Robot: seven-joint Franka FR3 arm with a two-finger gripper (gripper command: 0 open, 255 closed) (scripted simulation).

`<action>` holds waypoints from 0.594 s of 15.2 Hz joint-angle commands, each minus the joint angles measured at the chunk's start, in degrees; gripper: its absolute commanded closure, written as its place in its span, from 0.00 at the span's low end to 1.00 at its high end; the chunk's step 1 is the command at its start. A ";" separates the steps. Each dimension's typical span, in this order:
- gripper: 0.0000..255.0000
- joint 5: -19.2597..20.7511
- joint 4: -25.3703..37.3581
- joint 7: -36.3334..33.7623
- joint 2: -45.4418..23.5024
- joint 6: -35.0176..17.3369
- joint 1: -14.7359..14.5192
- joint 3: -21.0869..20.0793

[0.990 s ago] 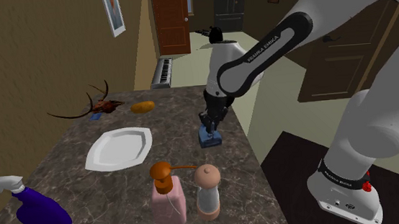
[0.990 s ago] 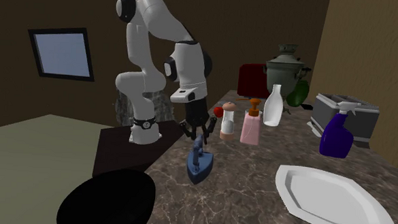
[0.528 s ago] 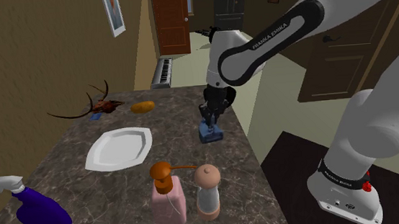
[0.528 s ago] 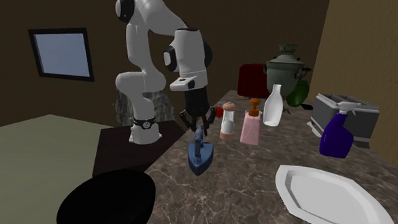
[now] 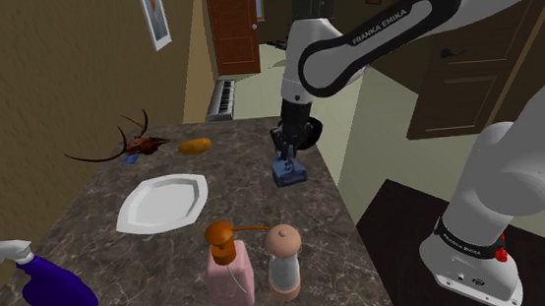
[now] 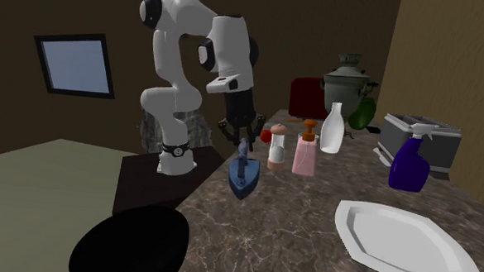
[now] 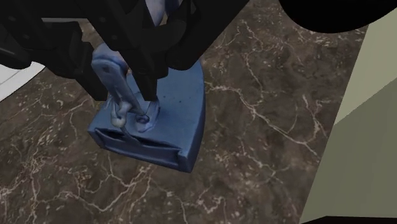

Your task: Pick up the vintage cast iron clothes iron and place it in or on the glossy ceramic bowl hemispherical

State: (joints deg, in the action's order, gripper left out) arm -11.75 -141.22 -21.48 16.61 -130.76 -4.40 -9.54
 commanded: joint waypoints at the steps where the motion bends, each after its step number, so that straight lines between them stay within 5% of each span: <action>1: 1.00 0.12 0.77 -0.16 0.85 1.60 0.04 0.09; 9: 1.00 0.66 4.91 -0.89 3.34 8.20 0.24 0.47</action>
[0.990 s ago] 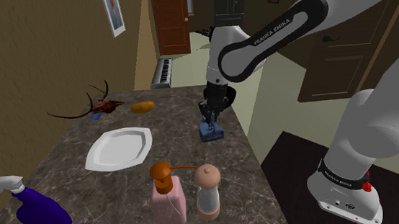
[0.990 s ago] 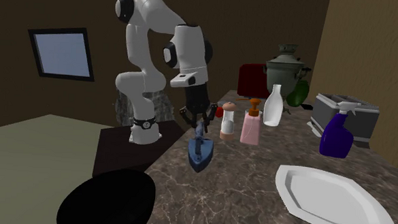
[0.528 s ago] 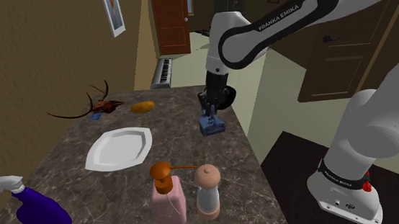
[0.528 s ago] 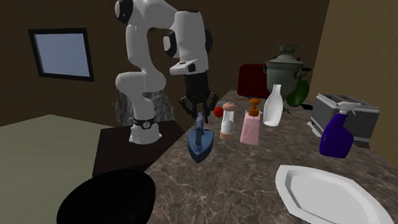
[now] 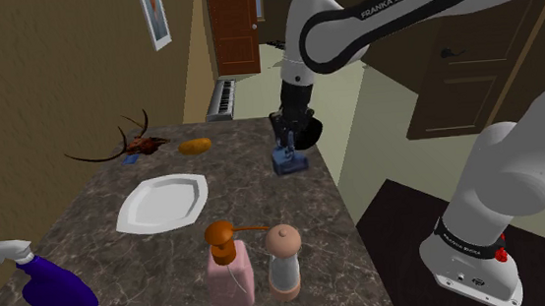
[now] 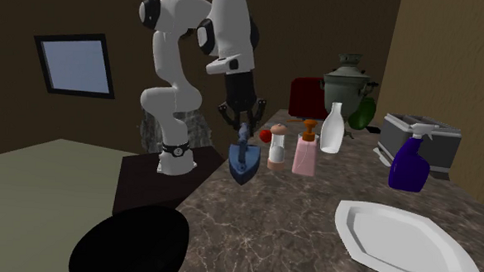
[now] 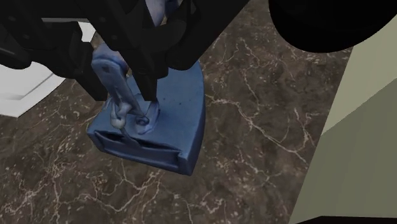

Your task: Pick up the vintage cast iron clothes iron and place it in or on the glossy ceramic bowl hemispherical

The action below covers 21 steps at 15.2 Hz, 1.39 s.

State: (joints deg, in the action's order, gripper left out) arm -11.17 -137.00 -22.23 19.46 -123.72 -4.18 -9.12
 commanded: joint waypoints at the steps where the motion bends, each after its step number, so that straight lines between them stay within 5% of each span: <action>1: 1.00 0.15 1.26 -0.22 0.72 1.96 0.05 0.10; 7: 1.00 0.48 4.47 -0.69 1.80 6.23 0.17 0.35; 21: 1.00 3.25 20.62 16.43 -9.32 13.68 7.53 12.53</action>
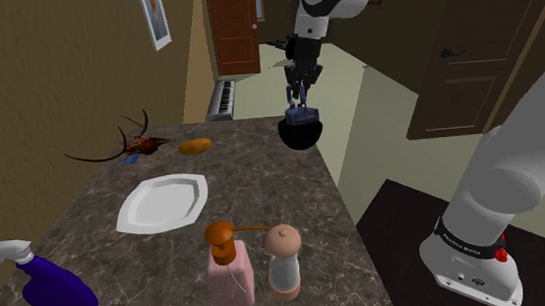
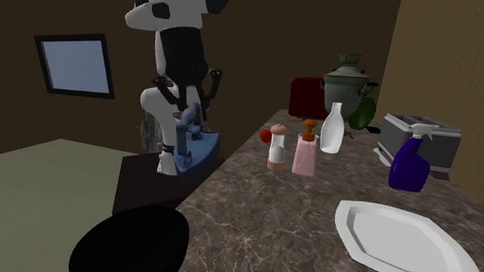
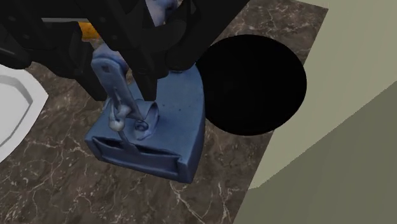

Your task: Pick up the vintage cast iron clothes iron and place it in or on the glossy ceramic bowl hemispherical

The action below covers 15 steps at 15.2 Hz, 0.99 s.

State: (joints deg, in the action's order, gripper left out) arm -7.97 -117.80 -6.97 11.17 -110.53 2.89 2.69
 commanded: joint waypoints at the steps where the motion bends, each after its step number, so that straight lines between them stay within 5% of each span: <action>1: 1.00 0.04 3.07 2.33 -2.20 1.14 0.94 1.47; 8: 1.00 -1.00 16.97 10.30 -11.92 6.58 4.65 6.12; 15: 1.00 -1.28 11.91 11.06 -12.17 1.31 4.62 6.02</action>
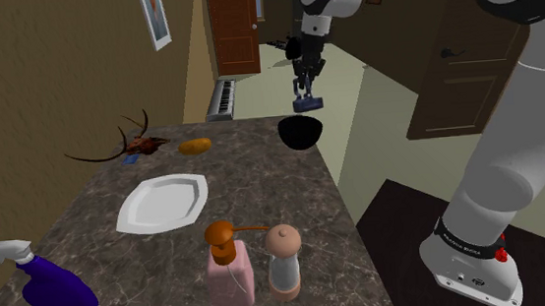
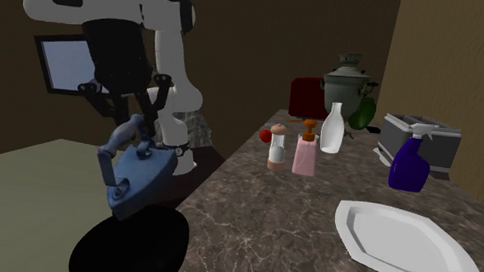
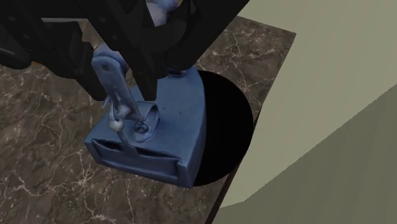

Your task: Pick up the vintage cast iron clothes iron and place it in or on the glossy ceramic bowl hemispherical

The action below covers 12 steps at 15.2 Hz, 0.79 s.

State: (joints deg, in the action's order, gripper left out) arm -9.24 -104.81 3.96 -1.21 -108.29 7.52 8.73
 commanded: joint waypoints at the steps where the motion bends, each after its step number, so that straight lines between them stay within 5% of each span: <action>1: 1.00 -0.07 -1.74 0.25 0.12 -1.67 -0.02 -0.02; 12: 1.00 -0.96 -8.15 1.69 -1.62 -9.70 -0.09 -0.11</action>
State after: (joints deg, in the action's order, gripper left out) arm -10.07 -112.75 5.55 -2.43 -117.30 7.46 8.64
